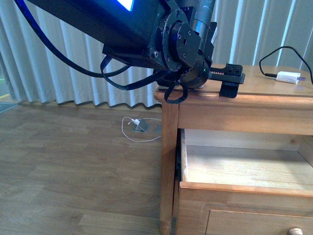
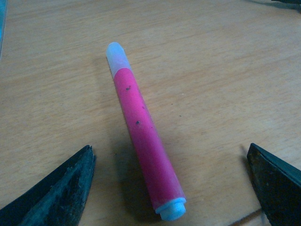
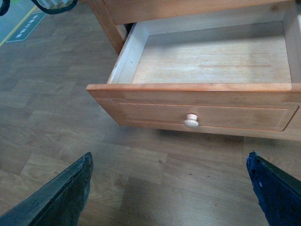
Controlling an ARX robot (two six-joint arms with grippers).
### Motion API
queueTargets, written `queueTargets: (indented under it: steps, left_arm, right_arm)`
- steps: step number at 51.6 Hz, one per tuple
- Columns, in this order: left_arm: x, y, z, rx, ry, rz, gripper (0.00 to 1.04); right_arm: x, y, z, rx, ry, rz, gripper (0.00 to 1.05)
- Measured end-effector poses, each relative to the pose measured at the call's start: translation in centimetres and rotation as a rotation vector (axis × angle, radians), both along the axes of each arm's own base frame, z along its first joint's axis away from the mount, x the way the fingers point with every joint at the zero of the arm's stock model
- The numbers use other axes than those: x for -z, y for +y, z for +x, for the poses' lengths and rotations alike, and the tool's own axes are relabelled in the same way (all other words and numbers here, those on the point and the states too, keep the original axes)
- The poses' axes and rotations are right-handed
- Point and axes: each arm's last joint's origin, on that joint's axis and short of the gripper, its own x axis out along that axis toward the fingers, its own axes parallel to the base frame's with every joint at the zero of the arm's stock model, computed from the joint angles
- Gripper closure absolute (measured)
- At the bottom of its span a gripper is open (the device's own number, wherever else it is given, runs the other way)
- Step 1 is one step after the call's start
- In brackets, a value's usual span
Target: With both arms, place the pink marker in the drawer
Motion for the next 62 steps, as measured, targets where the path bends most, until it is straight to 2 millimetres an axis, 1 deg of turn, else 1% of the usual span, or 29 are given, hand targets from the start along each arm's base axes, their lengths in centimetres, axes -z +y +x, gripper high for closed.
queueTargets:
  steps: [31,33,35,39,42,46,50,51,55,62]
  left_arm:
    - [0.1,-0.3,0.5,-0.037,0.015,-0.013,0.07]
    - [0.1,-0.2,0.5,-0.042,0.016,-0.011,0.12]
    - [0.1,-0.2,0.5,-0.049,0.015,-0.010,0.19]
    - [0.1,-0.2,0.5,-0.050,0.014,-0.010,0.29]
    - [0.1,-0.1,0.6,-0.055,0.014,-0.009,0.40]
    - [0.1,0.0,0.7,-0.062,0.015,-0.007,0.51]
    - [0.3,0.2,0.7,-0.068,0.020,-0.007,0.69]
    - [0.0,2.9,-0.1,0.020,0.012,-0.043,0.90]
    - [-0.3,4.3,-1.2,0.143,-0.001,-0.055,0.90]
    - [-2.7,6.4,-3.9,0.366,-0.040,-0.070,0.90]
  right_arm:
    - [0.0,0.0,0.0,0.000,0.000,0.000,0.08]
    - [0.0,0.0,0.0,0.000,0.000,0.000,0.08]
    - [0.0,0.0,0.0,0.000,0.000,0.000,0.08]
    - [0.0,0.0,0.0,0.000,0.000,0.000,0.08]
    - [0.0,0.0,0.0,0.000,0.000,0.000,0.08]
    - [0.0,0.0,0.0,0.000,0.000,0.000,0.08]
    - [0.0,0.0,0.0,0.000,0.000,0.000,0.08]
    - [0.0,0.0,0.0,0.000,0.000,0.000,0.08]
    - [0.0,0.0,0.0,0.000,0.000,0.000,0.08]
    - [0.0,0.0,0.0,0.000,0.000,0.000,0.08]
